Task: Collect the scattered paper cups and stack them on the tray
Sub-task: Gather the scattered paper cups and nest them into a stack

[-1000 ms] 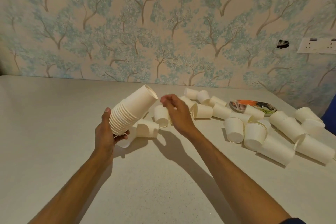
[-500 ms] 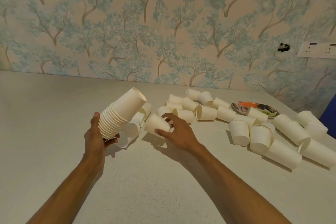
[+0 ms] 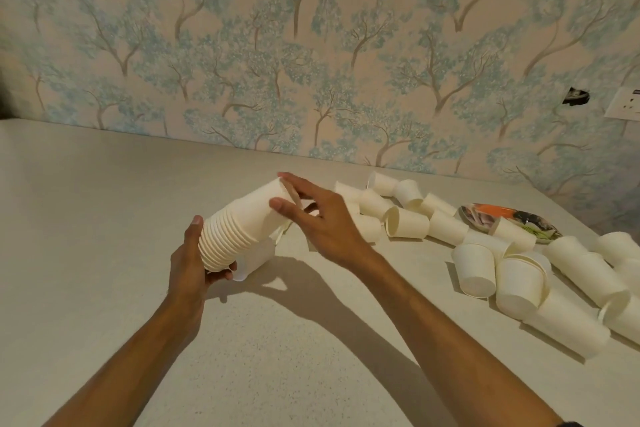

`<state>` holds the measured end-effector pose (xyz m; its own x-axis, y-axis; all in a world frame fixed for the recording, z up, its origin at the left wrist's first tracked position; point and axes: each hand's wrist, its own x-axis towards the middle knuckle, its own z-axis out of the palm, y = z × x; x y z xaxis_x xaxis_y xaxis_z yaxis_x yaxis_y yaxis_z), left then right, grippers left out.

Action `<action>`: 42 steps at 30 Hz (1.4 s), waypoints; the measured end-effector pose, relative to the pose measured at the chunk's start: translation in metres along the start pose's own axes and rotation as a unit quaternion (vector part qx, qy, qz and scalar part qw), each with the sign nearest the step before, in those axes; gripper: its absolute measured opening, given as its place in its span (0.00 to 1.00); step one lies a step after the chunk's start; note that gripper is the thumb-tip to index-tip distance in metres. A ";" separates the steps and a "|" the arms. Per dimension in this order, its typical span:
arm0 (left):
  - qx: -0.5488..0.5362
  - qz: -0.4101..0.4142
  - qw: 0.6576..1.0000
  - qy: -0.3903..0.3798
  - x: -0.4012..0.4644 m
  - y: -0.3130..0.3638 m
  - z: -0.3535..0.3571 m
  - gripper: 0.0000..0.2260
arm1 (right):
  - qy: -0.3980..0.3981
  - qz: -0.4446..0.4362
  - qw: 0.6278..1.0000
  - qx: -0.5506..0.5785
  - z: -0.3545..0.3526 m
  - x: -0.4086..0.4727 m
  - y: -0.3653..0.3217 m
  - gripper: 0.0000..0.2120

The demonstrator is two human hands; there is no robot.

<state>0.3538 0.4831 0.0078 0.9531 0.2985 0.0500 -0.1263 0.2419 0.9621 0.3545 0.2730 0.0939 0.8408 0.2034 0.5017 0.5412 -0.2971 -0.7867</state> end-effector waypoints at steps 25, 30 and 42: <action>-0.054 -0.067 0.996 0.012 0.011 0.004 -0.021 0.20 | -0.164 -0.067 0.952 -0.248 0.040 -0.011 0.084 0.32; -0.062 -0.073 0.995 0.018 0.014 0.004 -0.027 0.20 | 0.054 0.029 0.997 0.039 0.022 -0.005 0.076 0.22; 0.026 -0.055 0.998 0.034 0.019 0.005 -0.021 0.24 | 0.061 -0.011 0.997 0.043 0.032 0.040 0.035 0.24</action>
<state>0.3652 0.5091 0.0079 0.9392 0.3355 -0.0734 -0.0057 0.2290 0.9734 0.4067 0.3011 0.0751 0.8266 0.0928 0.5551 0.5611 -0.2122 -0.8000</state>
